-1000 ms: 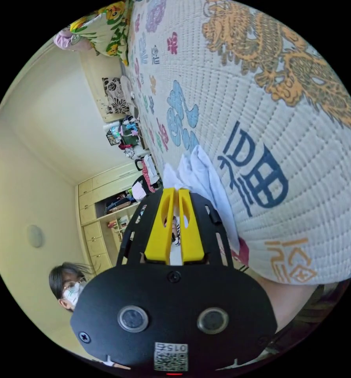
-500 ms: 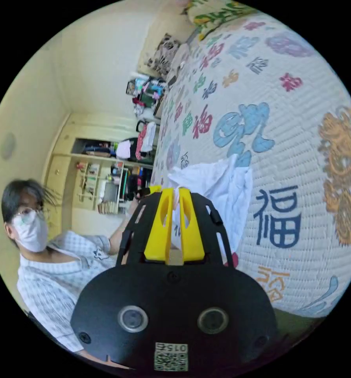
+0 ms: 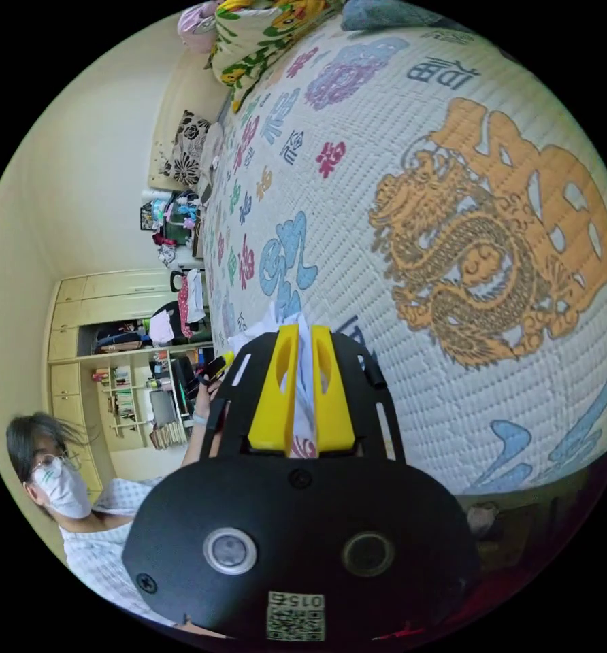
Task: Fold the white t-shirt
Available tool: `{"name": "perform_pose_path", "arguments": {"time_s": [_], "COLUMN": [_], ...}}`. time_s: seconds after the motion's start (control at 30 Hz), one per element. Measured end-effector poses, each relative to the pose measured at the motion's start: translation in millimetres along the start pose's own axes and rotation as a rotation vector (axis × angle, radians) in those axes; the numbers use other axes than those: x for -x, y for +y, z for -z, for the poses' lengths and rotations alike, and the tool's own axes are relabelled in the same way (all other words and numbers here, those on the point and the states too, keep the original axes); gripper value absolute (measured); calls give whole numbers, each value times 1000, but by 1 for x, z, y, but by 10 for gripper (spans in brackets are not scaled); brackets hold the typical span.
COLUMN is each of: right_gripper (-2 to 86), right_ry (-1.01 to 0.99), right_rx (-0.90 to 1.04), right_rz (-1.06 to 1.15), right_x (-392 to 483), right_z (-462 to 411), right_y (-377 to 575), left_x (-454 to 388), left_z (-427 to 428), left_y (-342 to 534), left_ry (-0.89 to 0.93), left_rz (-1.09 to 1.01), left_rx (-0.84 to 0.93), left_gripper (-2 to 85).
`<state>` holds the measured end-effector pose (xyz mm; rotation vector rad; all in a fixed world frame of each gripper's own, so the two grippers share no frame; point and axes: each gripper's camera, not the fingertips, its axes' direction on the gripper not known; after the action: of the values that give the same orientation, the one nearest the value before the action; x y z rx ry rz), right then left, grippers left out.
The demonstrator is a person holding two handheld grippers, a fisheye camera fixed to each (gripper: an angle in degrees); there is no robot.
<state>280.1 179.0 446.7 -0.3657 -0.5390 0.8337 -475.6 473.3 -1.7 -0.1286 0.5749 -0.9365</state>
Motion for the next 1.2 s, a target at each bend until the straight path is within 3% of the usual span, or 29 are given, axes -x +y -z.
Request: {"name": "perform_pose_path", "arguments": {"time_s": [0.13,0.27,0.37,0.47,0.6,0.77,0.93,1.0,1.2], "right_gripper": [36,14,2,2,30,66,67,18,4], "right_ry": [56,242,434,500,385,465,297,244,139], "right_rx": [99,259,254,188,195,139,223,208,148], "right_rz": [223,477,484,477,512,425,314,331,180], "right_x": [45,106,119,135,145,102,58,56,24], "right_z": [-18,-82,-120,-132,-109,-71,-80,-80,-67], "right_y": [16,11,-15,-32,-13,49,70,70,66], "left_x": [-34,-87,-118,-129,-147,-202,-249,-260,-247], "left_z": [-5,-52,-93,-119,-117,-128,-214,-247,-242], "left_y": [9,6,-7,-25,-27,-52,-90,-101,-132], "left_ry": [36,-22,-73,-268,-234,-99,-81,-170,-188], "left_rz": [-84,-249,-336,-326,-357,-553,-679,-702,-559], "left_rx": [-40,98,158,181,191,183,444,553,556], "left_gripper": [-8,-7,-6,-6,1,61,76,39,-4]}}
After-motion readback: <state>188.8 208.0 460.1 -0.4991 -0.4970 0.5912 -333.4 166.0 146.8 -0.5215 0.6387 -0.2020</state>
